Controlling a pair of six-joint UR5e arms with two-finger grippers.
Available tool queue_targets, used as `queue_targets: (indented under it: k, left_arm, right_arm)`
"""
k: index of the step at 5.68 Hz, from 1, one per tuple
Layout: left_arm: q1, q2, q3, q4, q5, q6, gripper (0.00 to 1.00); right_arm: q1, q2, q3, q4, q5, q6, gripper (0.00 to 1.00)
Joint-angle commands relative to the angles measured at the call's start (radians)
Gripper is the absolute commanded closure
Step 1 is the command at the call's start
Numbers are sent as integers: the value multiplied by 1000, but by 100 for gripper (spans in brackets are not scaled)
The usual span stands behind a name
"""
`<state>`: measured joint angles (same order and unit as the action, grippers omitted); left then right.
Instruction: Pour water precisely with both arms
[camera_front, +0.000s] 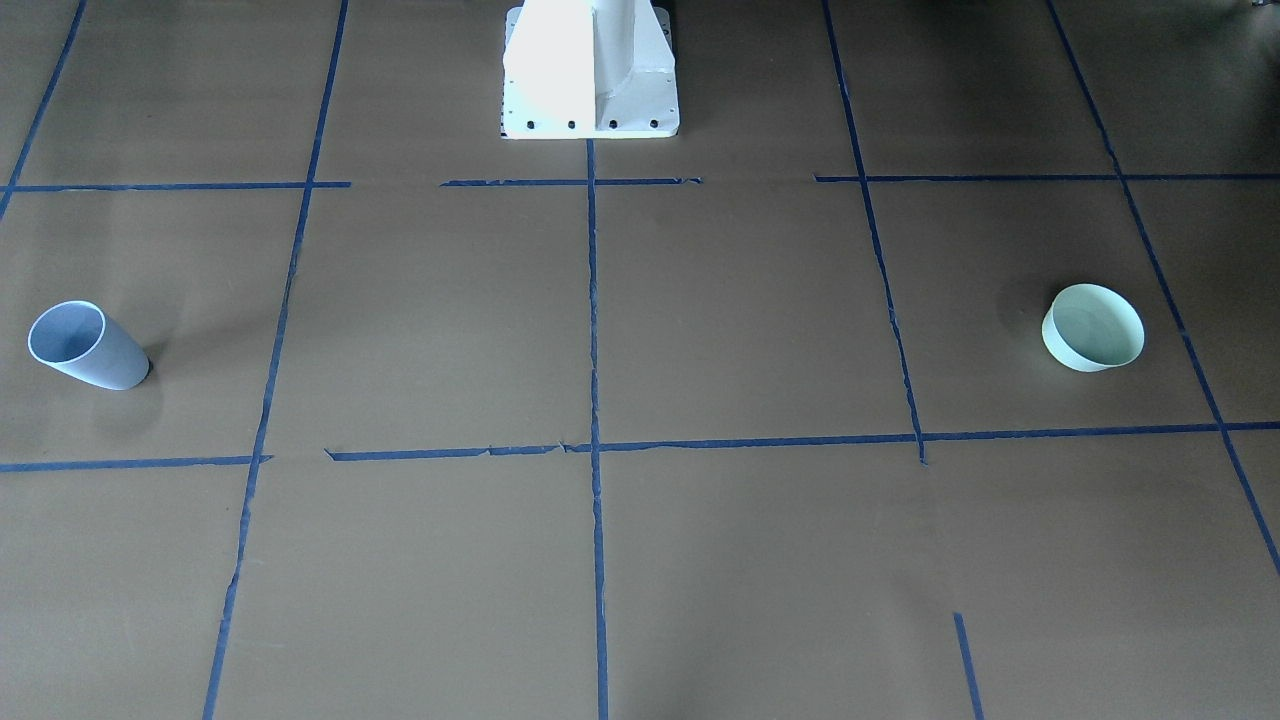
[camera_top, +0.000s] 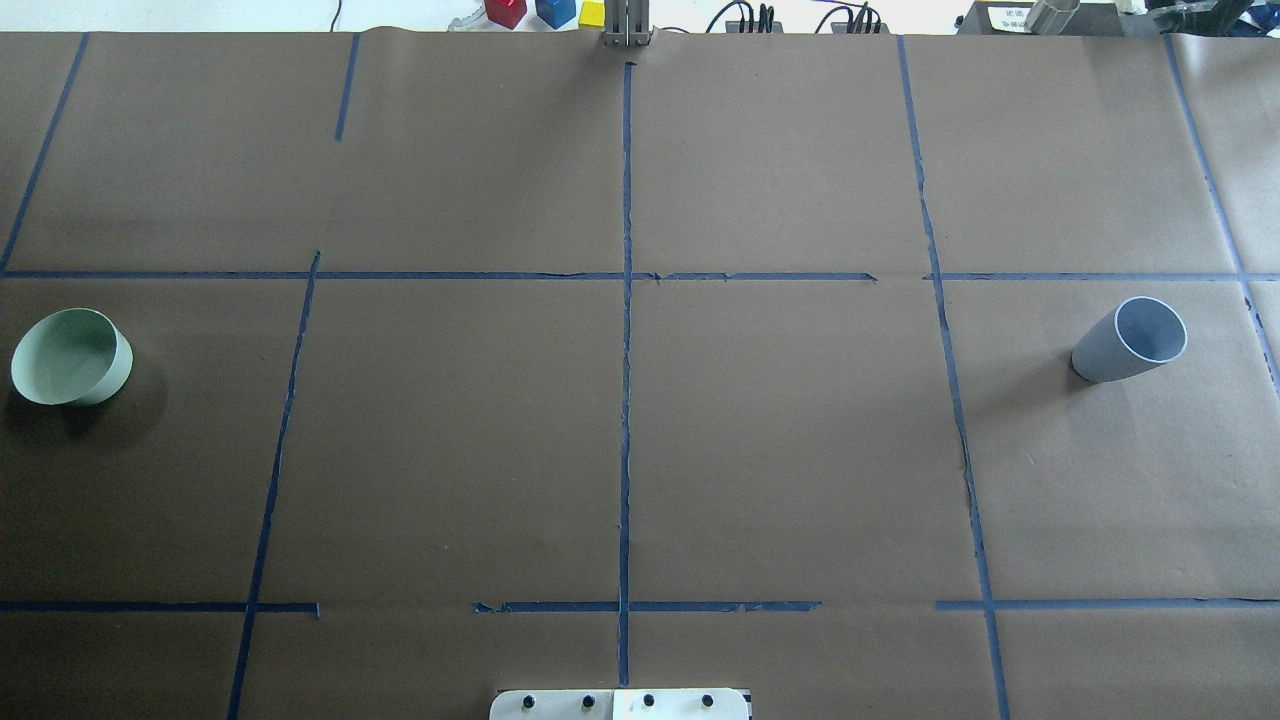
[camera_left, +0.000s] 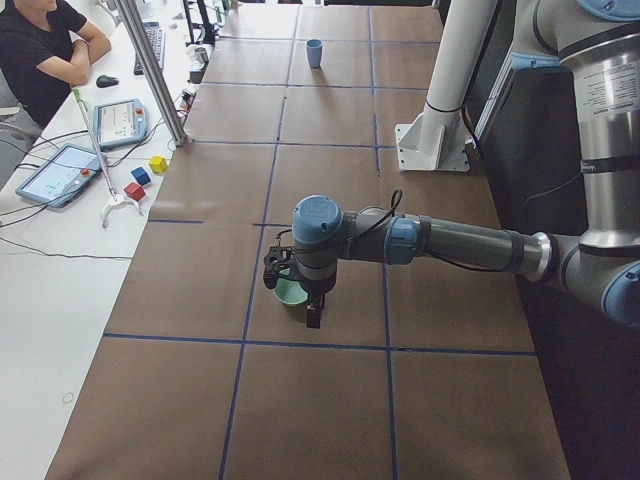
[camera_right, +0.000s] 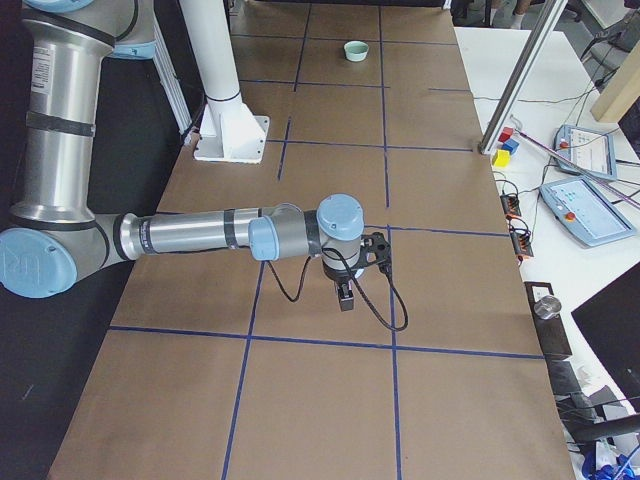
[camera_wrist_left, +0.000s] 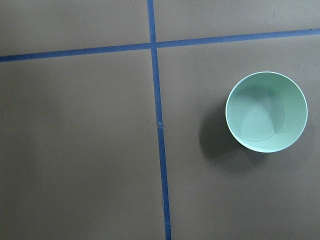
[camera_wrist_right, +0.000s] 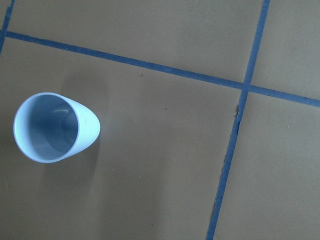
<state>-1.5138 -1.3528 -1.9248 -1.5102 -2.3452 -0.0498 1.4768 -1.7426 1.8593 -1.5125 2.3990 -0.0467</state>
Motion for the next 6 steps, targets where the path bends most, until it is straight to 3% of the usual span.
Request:
queue_targets:
  k: [1, 3, 6]
  left_arm:
    - [53, -35, 95, -147, 1, -135, 0]
    - [157, -67, 228, -394, -2, -388, 0]
    - [272, -153, 353, -514, 0, -511, 0]
  right_arm:
    - [-7, 0, 1, 0, -8, -4, 0]
    - [-9, 2, 1, 0, -9, 48, 0]
    - [-15, 0, 0, 26, -11, 68, 0]
